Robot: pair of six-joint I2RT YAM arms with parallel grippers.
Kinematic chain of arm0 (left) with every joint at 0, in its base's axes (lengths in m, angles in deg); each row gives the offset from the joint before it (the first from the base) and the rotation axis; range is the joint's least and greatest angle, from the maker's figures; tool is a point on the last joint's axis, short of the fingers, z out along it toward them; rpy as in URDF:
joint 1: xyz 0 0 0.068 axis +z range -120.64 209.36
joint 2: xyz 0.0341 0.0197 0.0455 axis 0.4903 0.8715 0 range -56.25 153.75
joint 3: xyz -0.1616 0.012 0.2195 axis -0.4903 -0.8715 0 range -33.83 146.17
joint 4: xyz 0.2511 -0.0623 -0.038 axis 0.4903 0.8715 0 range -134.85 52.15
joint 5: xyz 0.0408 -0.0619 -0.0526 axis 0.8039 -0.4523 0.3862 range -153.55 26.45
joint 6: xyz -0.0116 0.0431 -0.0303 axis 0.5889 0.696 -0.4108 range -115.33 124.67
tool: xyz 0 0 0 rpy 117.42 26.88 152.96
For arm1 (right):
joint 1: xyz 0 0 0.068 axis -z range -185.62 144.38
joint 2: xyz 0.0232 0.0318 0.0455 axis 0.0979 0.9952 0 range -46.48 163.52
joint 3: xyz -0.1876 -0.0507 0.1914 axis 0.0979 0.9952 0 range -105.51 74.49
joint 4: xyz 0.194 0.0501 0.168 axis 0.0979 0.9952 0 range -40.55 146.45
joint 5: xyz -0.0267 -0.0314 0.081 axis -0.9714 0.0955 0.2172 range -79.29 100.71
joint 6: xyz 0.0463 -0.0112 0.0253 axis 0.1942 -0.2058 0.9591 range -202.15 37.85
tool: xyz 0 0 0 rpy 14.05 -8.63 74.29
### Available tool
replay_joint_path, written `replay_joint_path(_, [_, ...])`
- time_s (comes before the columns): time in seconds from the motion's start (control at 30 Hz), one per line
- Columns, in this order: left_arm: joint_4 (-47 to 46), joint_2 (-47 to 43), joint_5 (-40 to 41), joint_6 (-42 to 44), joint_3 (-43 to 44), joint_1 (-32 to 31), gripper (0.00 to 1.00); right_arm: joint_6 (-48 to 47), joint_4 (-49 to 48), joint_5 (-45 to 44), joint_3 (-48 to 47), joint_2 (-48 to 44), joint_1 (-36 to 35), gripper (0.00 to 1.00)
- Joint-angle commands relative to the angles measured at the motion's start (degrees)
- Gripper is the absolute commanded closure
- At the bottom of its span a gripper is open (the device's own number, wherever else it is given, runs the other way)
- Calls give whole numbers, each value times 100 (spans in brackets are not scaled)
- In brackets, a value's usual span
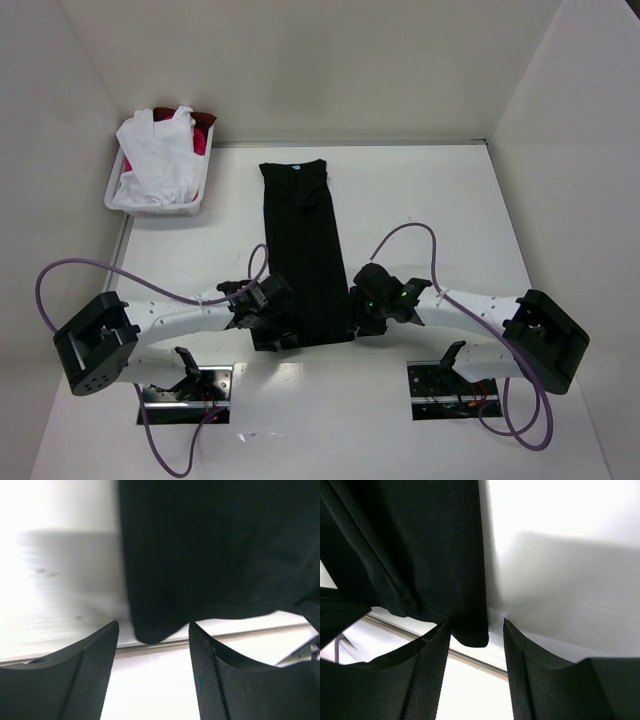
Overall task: Fold and stack the t-shirts
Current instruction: Grab the bottom of the folded rectangular tshirt with both arms
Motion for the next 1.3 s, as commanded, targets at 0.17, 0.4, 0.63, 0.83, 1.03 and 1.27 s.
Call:
replay_joint_path(0.17, [565,-280,589,-292,-191,-7,39,-10,73,-81,112,55,3,52])
replay_joint_path(0.4, [565,-95,773,-345,-191,-7,52,-10,-102,-81,165,55,3,57])
replay_joint_path(0.63, [451,10,835,-345,-139,-7,81,-10,-226,-28,165,292,3,70])
replay_joint_path(0.83, [398,10,835,-345,-139,-7,100,-10,-226,-89,165,135,3,89])
replay_joint_path(1.03, [818,-393,835,-240,-69,-7,100,95,38,-195,104,-314,3,100])
replay_joint_path(1.27, [1382,-1035,896,-116,-16,-7,100,219,363,-308,-98,-823,-137,100])
